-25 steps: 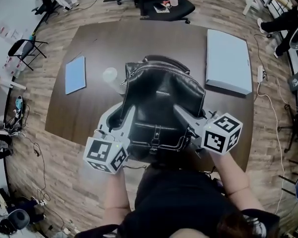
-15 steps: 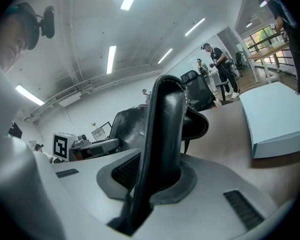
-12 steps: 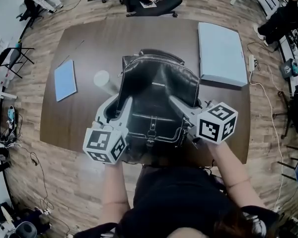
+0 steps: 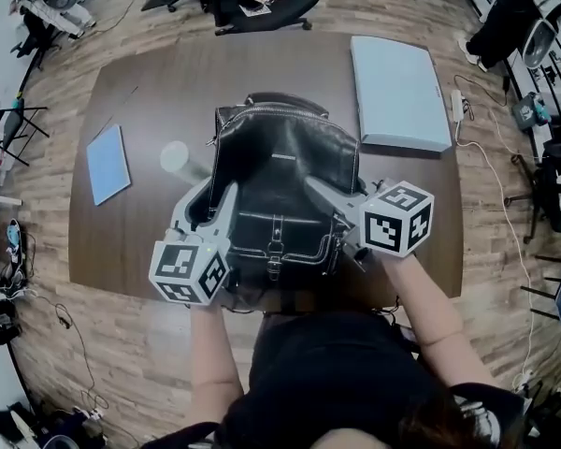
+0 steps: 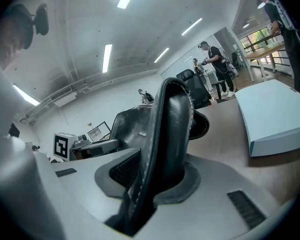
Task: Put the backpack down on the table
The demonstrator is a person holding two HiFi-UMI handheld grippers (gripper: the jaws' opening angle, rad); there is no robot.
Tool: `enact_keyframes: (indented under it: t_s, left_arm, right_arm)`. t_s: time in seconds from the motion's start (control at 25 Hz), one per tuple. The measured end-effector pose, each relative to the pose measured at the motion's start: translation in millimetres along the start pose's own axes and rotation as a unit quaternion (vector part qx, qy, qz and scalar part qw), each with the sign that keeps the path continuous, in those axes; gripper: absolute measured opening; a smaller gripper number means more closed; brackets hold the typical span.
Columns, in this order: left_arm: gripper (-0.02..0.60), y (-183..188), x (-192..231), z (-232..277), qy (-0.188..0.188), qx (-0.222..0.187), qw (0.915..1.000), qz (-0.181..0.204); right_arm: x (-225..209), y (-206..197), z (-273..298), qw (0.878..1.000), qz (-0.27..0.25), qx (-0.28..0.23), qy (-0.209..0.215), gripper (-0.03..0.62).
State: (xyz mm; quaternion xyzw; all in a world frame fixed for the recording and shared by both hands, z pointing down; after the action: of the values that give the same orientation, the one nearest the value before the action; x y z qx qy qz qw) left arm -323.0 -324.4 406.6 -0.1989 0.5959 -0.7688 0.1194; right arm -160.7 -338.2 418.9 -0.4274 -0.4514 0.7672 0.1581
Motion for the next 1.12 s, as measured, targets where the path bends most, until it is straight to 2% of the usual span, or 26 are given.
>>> enact_keyframes:
  t_s: [0.08, 0.28, 0.48, 0.64, 0.84, 1.12]
  left_arm:
    - [0.146, -1, -2, 3, -0.008, 0.003, 1.0, -0.003]
    - [0.253, -9, -12, 3, -0.033, 0.015, 0.9992, 0.013]
    - [0.24, -5, -7, 3, -0.045, 0.009, 0.9989, -0.007]
    - [0.219, -4, -3, 4, -0.016, 0.006, 0.9998, 0.004]
    - [0.255, -3, 0, -5, 0.043, 0.005, 0.998, 0.045]
    - [0.259, -1, 1, -11, 0.075, -0.005, 0.9958, 0.052]
  right_arm:
    - [-3, 1, 0, 1.0, 0.0, 0.004, 0.0, 0.114]
    - [-1, -6, -2, 1.0, -0.016, 0.019, -0.003, 0.138]
    - [-5, -9, -4, 0.999, -0.02, 0.025, -0.007, 0.164]
    - [-8, -10, -9, 0.999, -0.028, 0.028, -0.012, 0.178]
    - [-9, -14, -21, 0.999, -0.027, 0.02, -0.023, 0.183]
    - [-12, -19, -32, 0.999, -0.02, 0.016, -0.034, 0.187]
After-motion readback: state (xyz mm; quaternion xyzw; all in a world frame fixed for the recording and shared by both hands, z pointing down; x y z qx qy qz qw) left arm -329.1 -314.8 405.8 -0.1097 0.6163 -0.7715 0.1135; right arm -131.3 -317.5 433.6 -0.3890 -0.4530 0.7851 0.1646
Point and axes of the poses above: the fingertips, and each gripper's own axes: z forward along the fingers, x to its left, y out of its top, the point moved 2 cm from there along -z, backward along the fingers, and after that the axes turned 6 degrees about -x, right-handed, at the moved point
